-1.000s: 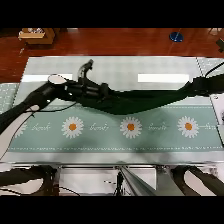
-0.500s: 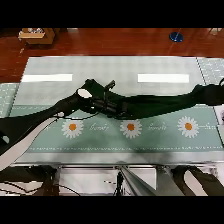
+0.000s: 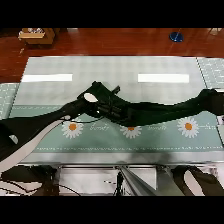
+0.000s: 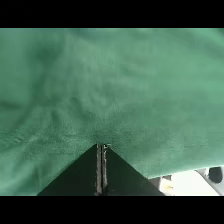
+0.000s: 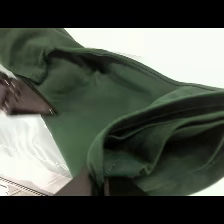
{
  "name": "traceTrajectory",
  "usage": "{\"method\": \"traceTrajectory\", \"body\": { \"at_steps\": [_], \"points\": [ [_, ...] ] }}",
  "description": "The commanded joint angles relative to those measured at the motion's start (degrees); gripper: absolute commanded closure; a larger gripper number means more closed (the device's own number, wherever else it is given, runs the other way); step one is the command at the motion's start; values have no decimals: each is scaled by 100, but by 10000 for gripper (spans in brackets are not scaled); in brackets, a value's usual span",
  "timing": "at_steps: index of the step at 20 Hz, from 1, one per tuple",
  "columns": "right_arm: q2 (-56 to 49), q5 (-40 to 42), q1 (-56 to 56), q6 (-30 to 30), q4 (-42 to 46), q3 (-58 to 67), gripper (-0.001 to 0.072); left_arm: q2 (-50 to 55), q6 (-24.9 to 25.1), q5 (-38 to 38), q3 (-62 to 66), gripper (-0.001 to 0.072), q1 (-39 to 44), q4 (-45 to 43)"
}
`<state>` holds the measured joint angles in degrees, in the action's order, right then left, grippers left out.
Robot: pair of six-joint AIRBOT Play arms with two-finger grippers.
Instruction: Fold the shirts.
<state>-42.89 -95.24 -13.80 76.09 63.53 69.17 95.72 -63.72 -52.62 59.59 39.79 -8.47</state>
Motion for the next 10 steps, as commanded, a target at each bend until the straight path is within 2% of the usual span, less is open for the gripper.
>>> {"method": "traceTrajectory", "body": {
  "at_steps": [1, 5, 8, 10],
  "points": [
    [33, 28, 0, 0, -164, 4, 694, 157, -2, 332, 4, 679, 551, 323],
    [33, 315, 0, 109, -929, 2, 694, 155, 28, 404, 4, 680, 413, 356],
    [33, 837, 66, 251, -1445, 2, 694, -439, 413, 354, 2, 682, -352, 291],
    [13, 1281, 431, 323, -1434, -2, 694, -1174, 455, 350, 2, 682, -1150, -7]
  ]
}}
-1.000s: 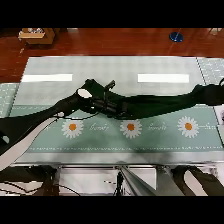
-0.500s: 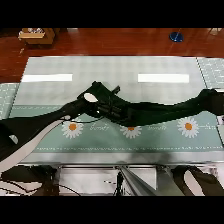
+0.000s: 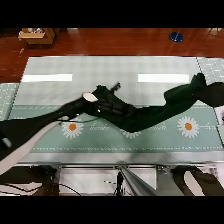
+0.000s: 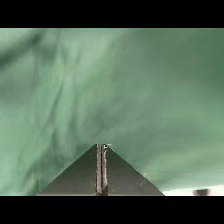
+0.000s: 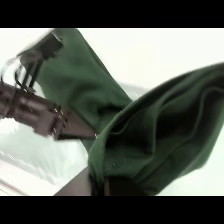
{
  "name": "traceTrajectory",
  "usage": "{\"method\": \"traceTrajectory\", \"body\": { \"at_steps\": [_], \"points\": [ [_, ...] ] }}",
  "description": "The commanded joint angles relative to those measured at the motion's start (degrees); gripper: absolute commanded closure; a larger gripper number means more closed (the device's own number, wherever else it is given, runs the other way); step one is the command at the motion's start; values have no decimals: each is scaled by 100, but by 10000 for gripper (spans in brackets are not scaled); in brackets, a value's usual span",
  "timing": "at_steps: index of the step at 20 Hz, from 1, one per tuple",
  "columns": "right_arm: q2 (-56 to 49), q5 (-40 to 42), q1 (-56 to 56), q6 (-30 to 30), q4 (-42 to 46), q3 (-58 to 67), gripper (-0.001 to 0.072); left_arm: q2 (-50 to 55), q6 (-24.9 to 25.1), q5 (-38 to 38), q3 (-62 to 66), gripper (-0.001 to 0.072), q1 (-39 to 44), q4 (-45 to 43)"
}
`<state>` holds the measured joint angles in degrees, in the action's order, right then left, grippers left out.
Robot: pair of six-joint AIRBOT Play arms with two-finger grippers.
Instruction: Fold the shirts.
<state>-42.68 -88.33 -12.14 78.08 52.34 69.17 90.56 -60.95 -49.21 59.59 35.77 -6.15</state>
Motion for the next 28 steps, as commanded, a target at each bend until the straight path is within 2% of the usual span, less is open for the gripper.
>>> {"method": "traceTrajectory", "body": {
  "at_steps": [1, 5, 8, 11, 13, 14, 15, 16, 18, 21, 23, 24, 26, 27, 28],
  "points": [
    [-66, 846, 557, 208, -293, -2, 694, -1080, 173, -37, 2, 681, -1228, -459],
    [-750, 1912, 2074, 428, 44, -2, 694, -2518, -4, -730, 2, 681, -3174, -942],
    [-1700, 2968, 3226, 584, 380, -2, 694, -3300, -57, -1508, 2, 681, -4409, -984],
    [-2863, 4072, 4144, 599, 339, -2, 694, -3832, -168, -1991, 0, 680, -5165, -1025],
    [-3606, 4911, 4548, 592, -127, -2, 692, -4017, -197, -2105, 0, 681, -5298, -1189],
    [-3912, 5215, 4660, 590, -518, -2, 634, -4050, -251, -2155, 0, 680, -5294, -1307],
    [-4129, 5401, 4699, 588, -887, -2, 489, -4048, -284, -2240, -2, 680, -5283, -1384],
    [-4251, 5458, 4695, 538, -1215, -2, 374, -4037, -284, -2293, -13, 680, -5283, -1447],
    [-4214, 5246, 4586, 254, -1412, 4, 354, -4035, -282, -2291, -63, 680, -5283, -1674],
    [-3738, 4044, 4074, 164, -855, 4, 355, -4033, -282, -2286, -181, 680, -5283, -2061],
    [-3265, 2966, 3541, 378, 149, 4, 348, -4024, -282, -2284, -225, 679, -5283, -2341],
    [-3023, 2352, 3209, 586, 833, 2, 264, -4013, -282, -2286, -225, 678, -5283, -2441],
    [-2653, 1078, 2465, 691, 2142, -35, 241, -4000, -278, -2286, -223, 656, -5283, -2605],
    [-2492, 638, 2063, 688, 2568, -166, 241, -3998, -278, -2288, -223, 574, -5283, -2728],
    [-2284, 404, 1587, 675, 2715, -457, 241, -3995, -278, -2288, -223, 438, -5283, -2922]
  ]
}}
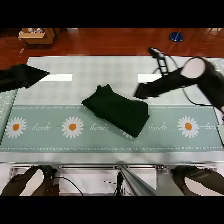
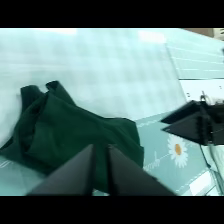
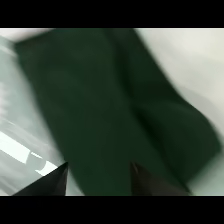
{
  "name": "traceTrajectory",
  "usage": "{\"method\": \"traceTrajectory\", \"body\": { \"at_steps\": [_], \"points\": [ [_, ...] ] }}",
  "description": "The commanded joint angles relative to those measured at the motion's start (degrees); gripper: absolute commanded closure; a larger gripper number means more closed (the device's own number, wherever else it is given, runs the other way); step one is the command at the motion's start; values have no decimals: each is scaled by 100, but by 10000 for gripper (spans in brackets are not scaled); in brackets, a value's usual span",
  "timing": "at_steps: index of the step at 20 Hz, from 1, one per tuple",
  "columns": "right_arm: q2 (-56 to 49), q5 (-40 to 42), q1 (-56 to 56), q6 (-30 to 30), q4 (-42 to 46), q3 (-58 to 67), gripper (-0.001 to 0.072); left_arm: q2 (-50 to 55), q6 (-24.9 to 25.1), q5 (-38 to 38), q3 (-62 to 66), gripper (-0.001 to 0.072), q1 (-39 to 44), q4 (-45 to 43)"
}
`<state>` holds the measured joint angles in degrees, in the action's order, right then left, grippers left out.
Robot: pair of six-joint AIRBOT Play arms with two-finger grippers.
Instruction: Fold the shirts.
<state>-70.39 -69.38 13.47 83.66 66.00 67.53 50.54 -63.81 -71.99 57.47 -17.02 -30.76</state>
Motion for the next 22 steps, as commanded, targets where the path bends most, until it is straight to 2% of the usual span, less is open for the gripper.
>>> {"method": "traceTrajectory", "body": {
  "at_steps": [1, 2, 5, 7, 10, 15, 16, 17, 18, 19, 21, 22],
  "points": [
    [710, -1508, -1414, 114, 1235, -686, 241, 9, 7, -11, -11, 341, -4, -682],
    [966, -1419, -1845, 26, 852, -1209, 237, 9, 7, -13, -11, 298, -4, -942],
    [1545, -654, -2492, -269, -848, -2828, 127, 9, 4, -15, -11, 298, -4, -1432],
    [1626, 44, -2415, -483, -1849, -3681, 127, 9, 4, -13, -11, 298, -4, -1473],
    [1537, 1287, -1950, -629, -2988, -4492, 128, 9, 4, -15, -11, 298, -4, -1473],
    [730, 2833, -575, -800, -4262, -4605, 134, 9, 4, -13, -11, 299, -4, -1471],
    [483, 3060, -317, -802, -4546, -4603, 154, 9, 4, -13, -11, 299, -4, -1471],
    [219, 3259, -92, -837, -4870, -4603, 303, 9, 4, -13, -11, 299, -4, -1471],
    [31, 3377, 37, -1047, -5252, -4603, 534, 9, 4, -13, -11, 299, -4, -1471],
    [-52, 3333, 50, -1405, -5729, -4592, 693, 9, 4, -13, -11, 299, -4, -1471],
    [146, 3016, -85, -2267, -6255, -4448, 694, 9, 4, -13, -11, 300, -4, -1471],
    [358, 2776, -243, -2380, -6236, -4321, 694, 9, 4, -13, -11, 300, -4, -1471]
  ]
}}
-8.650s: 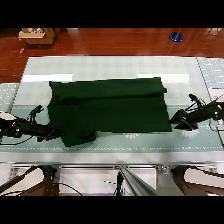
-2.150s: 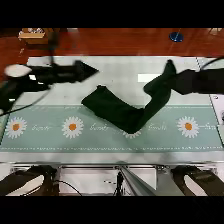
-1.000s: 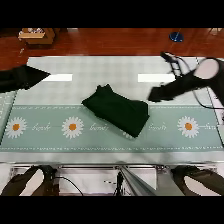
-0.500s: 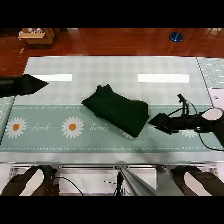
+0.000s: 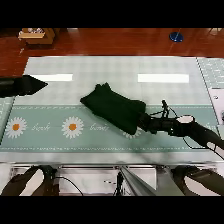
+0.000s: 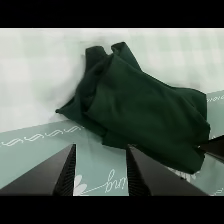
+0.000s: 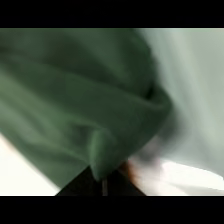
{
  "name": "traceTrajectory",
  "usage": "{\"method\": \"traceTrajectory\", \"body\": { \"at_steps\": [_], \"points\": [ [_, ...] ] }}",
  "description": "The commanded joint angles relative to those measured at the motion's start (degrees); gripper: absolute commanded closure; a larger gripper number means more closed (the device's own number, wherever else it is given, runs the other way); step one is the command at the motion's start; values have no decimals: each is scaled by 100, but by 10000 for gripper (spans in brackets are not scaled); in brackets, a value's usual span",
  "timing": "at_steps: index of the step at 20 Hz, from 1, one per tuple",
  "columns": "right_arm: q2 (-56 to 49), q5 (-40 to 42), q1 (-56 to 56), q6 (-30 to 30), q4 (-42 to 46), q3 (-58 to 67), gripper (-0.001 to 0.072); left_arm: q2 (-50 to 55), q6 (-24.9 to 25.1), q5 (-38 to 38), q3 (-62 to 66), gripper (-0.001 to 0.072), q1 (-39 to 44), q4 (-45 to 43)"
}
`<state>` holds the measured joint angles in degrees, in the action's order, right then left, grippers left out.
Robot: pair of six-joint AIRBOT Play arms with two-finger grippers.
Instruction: Fold the shirts.
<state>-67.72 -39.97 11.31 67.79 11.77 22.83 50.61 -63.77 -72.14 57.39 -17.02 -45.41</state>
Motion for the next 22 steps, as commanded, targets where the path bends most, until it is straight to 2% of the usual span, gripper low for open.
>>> {"method": "traceTrajectory", "body": {
  "at_steps": [1, 3, 5, 7, 9, 12, 14, 17, 18, 20, 22],
  "points": [
    [396, -413, -254, -785, -787, 291, 694, 2, 0, 2, -2, 301, -4, -7],
    [1086, -802, -833, -708, -758, 564, 694, 4, 0, 4, -4, 301, -4, -7],
    [1836, -1193, -1687, -98, -219, 957, 694, 4, 0, 7, -2, 301, -4, -7],
    [2396, -1840, -2706, 776, 949, 1462, 694, 4, 0, 4, -2, 301, -4, -7],
    [2730, -2953, -3871, 1416, 2409, 2096, 694, 2, 0, 7, -2, 301, -4, -7],
    [2938, -4553, -5539, 1574, 4627, 3034, 694, 2, 0, 11, -2, 301, -4, -7],
    [2992, -4837, -6218, 1891, 6102, 3506, 694, 2, 0, 24, -2, 301, -2, -2],
    [2992, -5289, -6837, 1906, 8096, 3792, 694, 2, 0, 20, 0, 301, -2, 11],
    [2992, -5355, -6961, 2092, 8515, 3792, 695, 2, 2, 37, 0, 301, -2, 11],
    [2990, -5455, -7079, 2065, 8852, 3792, 694, 4, 2, 76, 2, 301, -4, 11],
    [2992, -5663, -7077, 2087, 9628, 3764, 694, 4, 4, 201, 2, 301, -4, 11]
  ]
}}
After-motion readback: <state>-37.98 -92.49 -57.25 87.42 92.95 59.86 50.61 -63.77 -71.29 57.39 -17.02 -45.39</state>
